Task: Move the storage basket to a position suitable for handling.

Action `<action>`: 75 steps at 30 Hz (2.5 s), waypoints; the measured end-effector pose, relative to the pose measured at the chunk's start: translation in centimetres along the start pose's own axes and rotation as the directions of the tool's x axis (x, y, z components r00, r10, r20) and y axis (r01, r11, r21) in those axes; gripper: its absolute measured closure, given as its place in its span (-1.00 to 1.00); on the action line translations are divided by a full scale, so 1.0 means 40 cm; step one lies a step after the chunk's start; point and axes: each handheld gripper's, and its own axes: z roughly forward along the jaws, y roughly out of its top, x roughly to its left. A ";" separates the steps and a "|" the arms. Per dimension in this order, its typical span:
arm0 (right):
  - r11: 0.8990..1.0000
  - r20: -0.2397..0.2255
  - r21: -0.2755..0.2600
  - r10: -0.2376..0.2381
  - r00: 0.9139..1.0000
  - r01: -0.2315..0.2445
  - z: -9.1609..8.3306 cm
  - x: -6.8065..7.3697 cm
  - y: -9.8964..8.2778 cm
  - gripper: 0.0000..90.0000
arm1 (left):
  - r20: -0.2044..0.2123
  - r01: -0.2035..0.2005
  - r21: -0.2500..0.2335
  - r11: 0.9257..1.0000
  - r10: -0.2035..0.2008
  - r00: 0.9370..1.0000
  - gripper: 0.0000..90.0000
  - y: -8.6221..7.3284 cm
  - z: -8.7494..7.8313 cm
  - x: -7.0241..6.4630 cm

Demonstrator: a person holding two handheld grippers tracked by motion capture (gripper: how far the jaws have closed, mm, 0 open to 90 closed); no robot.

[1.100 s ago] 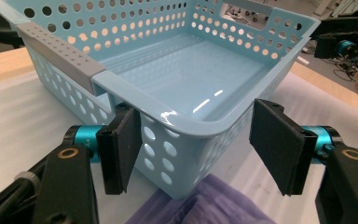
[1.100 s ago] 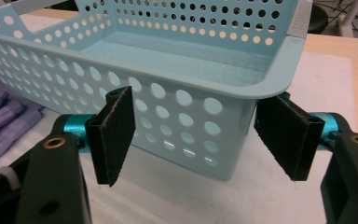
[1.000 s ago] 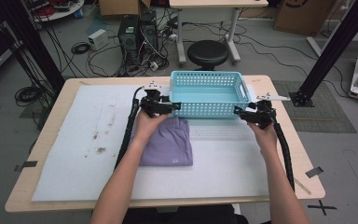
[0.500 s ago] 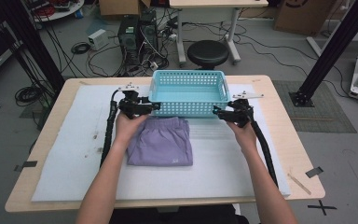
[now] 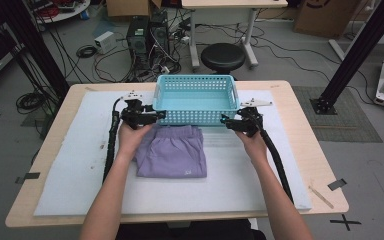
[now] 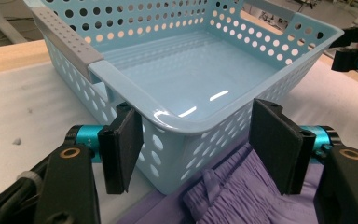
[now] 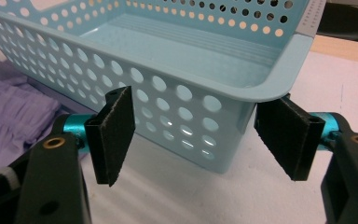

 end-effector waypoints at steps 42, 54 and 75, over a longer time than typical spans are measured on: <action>0.996 0.010 -0.060 -0.060 0.998 0.060 -0.199 0.147 -0.143 -0.33 | -0.082 -0.076 -0.037 0.996 0.073 0.994 -0.36 -0.240 -0.291 -0.139; 1.000 -0.067 -0.022 -0.022 0.997 0.021 -0.178 0.243 -0.179 -0.47 | -0.087 -0.041 0.049 0.998 0.045 0.995 -0.36 -0.283 -0.301 -0.167; 0.974 -0.117 0.228 0.031 0.993 -0.003 -0.106 0.352 -0.210 0.16 | -0.132 0.082 0.193 0.978 -0.057 0.990 0.05 -0.295 -0.263 -0.194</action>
